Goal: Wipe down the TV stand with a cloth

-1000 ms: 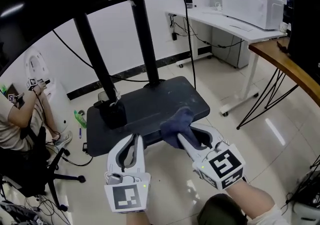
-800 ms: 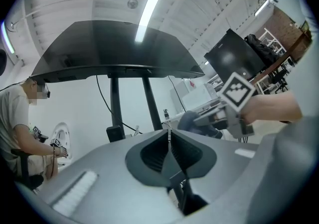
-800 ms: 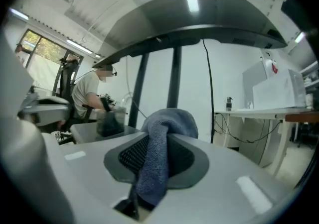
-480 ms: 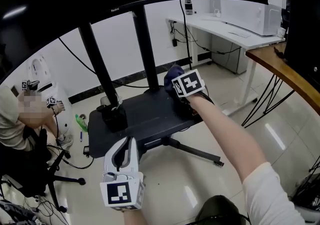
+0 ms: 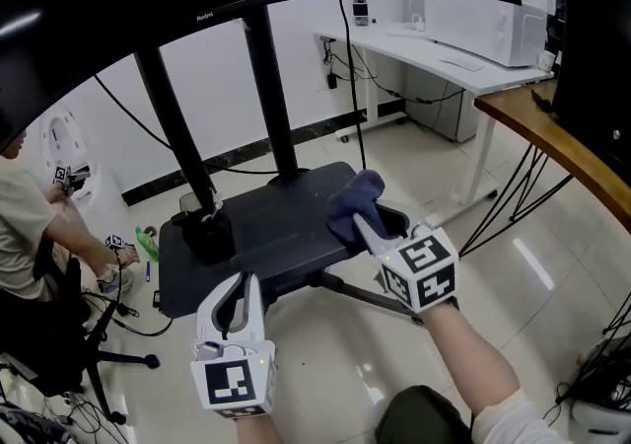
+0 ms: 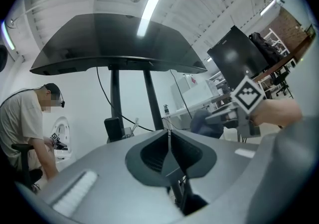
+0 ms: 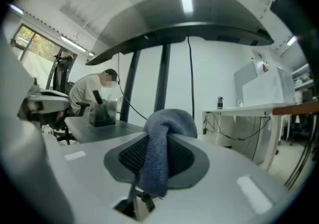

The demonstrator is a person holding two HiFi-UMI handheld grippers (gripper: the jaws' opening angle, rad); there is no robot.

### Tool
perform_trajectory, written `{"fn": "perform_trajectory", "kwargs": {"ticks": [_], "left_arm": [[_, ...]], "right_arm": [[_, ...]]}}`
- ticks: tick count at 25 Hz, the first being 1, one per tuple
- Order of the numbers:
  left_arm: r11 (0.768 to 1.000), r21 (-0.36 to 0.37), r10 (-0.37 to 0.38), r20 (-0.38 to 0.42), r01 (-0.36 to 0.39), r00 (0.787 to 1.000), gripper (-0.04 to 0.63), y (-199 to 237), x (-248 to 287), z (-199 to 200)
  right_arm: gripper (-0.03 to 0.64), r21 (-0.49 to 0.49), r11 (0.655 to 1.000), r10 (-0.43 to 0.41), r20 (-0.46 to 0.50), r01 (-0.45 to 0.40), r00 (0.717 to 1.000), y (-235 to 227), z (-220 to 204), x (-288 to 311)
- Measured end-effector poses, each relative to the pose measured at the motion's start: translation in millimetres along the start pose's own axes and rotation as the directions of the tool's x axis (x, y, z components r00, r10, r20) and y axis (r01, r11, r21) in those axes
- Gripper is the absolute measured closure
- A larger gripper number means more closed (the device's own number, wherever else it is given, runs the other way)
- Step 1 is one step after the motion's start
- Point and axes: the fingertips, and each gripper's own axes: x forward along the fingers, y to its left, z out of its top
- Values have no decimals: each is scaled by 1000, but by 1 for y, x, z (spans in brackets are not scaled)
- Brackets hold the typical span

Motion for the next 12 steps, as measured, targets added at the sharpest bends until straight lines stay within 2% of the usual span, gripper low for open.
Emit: {"fn": "perform_trajectory", "kwargs": {"ticks": [2,4,7,9,12], "left_arm": [[1000,-8,-11,0,11,1000,477,-11,7,-3],[1000,-8,-20,-1,20,1000,477,-24,11,-5],[999,-22,-44,-4,44,999,477,-36,11,-4],[998,-31,-46,-4,46,999,477,-36,7,1],[999,-26,-29,-16,28,999,477,-38,5,5]], "right_arm": [[520,-23,999,-45,70,47,997,21,0,-39],[518,-42,990,-126,112,132,986,34,-4,-71],[518,-41,973,-221,144,229,965,49,-6,-105],[518,-38,970,-231,131,238,964,60,-3,-113],[517,-35,981,-184,136,191,973,69,7,-106]]}}
